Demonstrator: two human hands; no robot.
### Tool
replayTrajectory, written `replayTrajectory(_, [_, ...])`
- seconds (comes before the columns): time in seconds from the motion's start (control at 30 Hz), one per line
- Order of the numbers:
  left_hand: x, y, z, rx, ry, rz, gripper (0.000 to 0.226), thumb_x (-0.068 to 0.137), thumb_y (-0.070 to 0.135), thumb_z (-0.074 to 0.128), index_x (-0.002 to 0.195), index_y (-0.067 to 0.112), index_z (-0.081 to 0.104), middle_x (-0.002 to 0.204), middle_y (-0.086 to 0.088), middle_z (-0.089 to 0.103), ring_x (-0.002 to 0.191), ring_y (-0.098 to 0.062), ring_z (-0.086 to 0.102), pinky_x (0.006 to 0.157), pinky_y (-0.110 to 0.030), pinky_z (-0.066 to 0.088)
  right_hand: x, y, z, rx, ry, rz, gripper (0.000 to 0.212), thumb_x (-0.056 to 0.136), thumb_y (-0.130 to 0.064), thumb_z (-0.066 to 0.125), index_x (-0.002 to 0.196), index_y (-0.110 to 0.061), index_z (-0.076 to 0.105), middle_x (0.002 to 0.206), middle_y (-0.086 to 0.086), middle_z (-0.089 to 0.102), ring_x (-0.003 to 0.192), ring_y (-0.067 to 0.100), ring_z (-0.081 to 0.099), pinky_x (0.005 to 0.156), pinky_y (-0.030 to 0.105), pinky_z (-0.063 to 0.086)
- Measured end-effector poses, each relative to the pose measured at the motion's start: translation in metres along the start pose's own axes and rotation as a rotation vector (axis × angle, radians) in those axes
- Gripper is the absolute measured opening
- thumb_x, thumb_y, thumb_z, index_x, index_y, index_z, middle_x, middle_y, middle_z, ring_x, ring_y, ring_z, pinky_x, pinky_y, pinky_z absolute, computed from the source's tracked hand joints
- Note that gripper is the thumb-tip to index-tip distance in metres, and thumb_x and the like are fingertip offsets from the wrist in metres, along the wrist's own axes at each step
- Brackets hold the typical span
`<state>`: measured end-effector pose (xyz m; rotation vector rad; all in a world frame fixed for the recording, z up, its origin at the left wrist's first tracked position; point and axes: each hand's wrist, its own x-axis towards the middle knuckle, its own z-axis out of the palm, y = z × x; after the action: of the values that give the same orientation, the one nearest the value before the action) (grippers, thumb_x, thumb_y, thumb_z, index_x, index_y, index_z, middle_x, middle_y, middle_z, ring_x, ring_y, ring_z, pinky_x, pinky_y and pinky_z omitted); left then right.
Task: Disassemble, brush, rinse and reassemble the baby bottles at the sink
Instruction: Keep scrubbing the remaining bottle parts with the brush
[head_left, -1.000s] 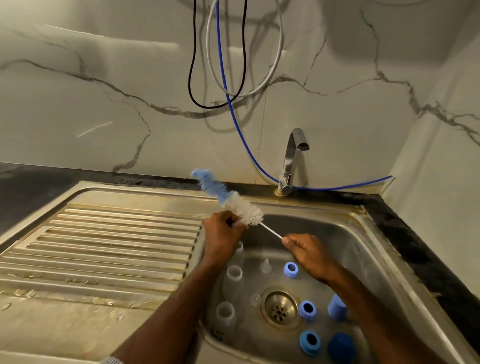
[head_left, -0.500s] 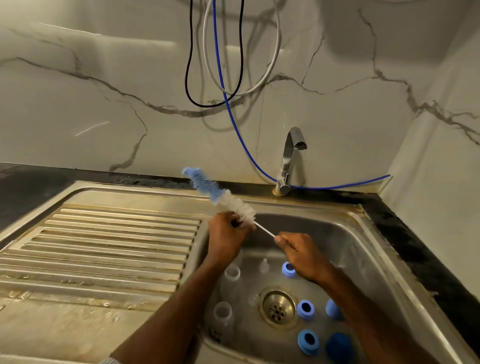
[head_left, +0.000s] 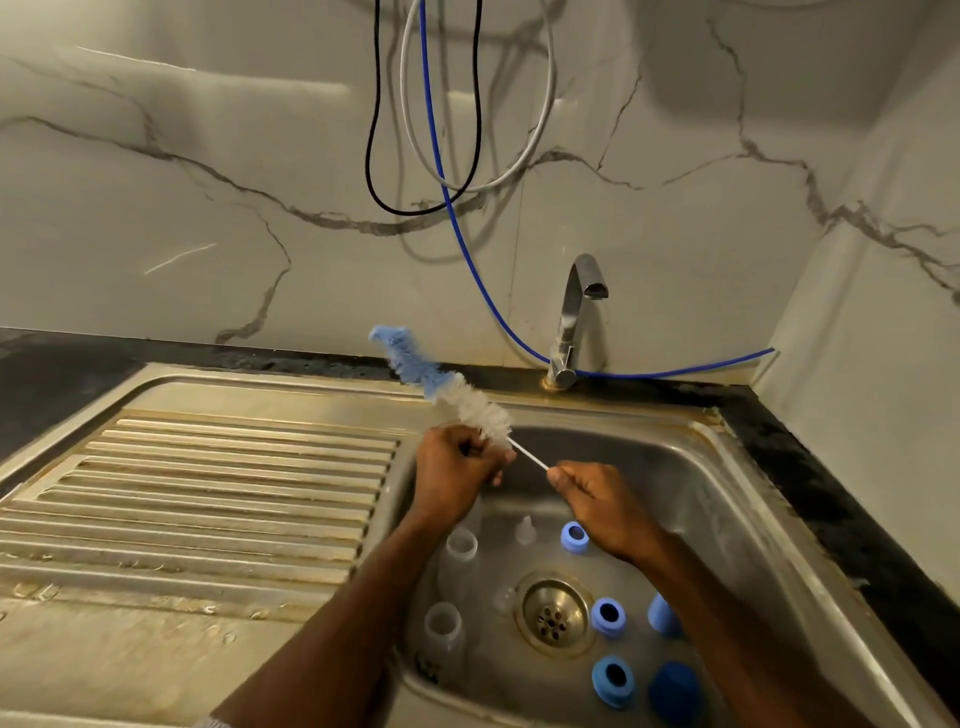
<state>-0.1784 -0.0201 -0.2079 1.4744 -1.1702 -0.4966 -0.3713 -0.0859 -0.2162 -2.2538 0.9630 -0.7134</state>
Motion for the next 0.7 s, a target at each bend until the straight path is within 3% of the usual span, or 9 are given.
replayTrajectory(0.13, [0.003, 0.000, -0.003, -0.187, -0.033, -0.060, 0.015, 0.088, 0.014, 0.076, 0.082, 0.000, 0.074, 0.068, -0.014, 0.071, 0.061, -0.020, 0.065, 0.066, -0.030, 0.055, 0.000, 0.006, -0.005, 0.119, 0.012, 0.037, 0.041, 0.105, -0.022, 0.049, 0.065, -0.012, 0.049, 0.057, -0.006, 0.044, 0.054, 0.005, 0.039, 0.056, 0.032, 0.035])
replayTrajectory(0.27, [0.012, -0.008, -0.023, -0.595, -0.063, -0.205, 0.008, 0.090, 0.001, 0.066, 0.093, -0.001, 0.072, 0.076, -0.015, 0.070, 0.068, -0.022, 0.063, 0.067, -0.026, 0.058, -0.010, 0.011, -0.024, 0.292, -0.140, 0.142, 0.041, 0.106, -0.021, 0.046, 0.066, -0.019, 0.045, 0.052, -0.011, 0.038, 0.048, 0.004, 0.032, 0.049, 0.017, 0.030])
replayTrajectory(0.43, [0.010, -0.009, -0.012, -0.358, -0.260, -0.076, 0.013, 0.088, 0.003, 0.071, 0.098, -0.006, 0.072, 0.076, -0.015, 0.072, 0.065, -0.021, 0.066, 0.068, -0.031, 0.058, -0.009, -0.004, -0.012, 0.295, -0.177, 0.137, 0.037, 0.107, -0.021, 0.042, 0.072, -0.011, 0.047, 0.053, -0.008, 0.037, 0.047, 0.002, 0.031, 0.046, 0.013, 0.030])
replayTrajectory(0.53, [0.011, -0.009, -0.013, -0.369, -0.223, -0.048, 0.014, 0.086, 0.002, 0.073, 0.097, -0.008, 0.073, 0.072, -0.015, 0.071, 0.062, -0.019, 0.065, 0.064, -0.027, 0.057, -0.009, -0.006, -0.010, 0.294, -0.160, 0.125, 0.035, 0.107, -0.021, 0.043, 0.074, -0.011, 0.048, 0.053, -0.011, 0.037, 0.047, 0.001, 0.031, 0.047, 0.012, 0.029])
replayTrajectory(0.7, [0.015, -0.013, -0.031, -0.624, -0.105, -0.130, 0.020, 0.084, 0.014, 0.069, 0.097, -0.002, 0.071, 0.083, -0.015, 0.070, 0.073, -0.020, 0.065, 0.073, -0.031, 0.057, -0.014, 0.012, -0.031, 0.360, -0.139, 0.253, 0.040, 0.106, -0.024, 0.044, 0.067, -0.018, 0.045, 0.051, -0.006, 0.036, 0.042, 0.003, 0.027, 0.041, 0.015, 0.025])
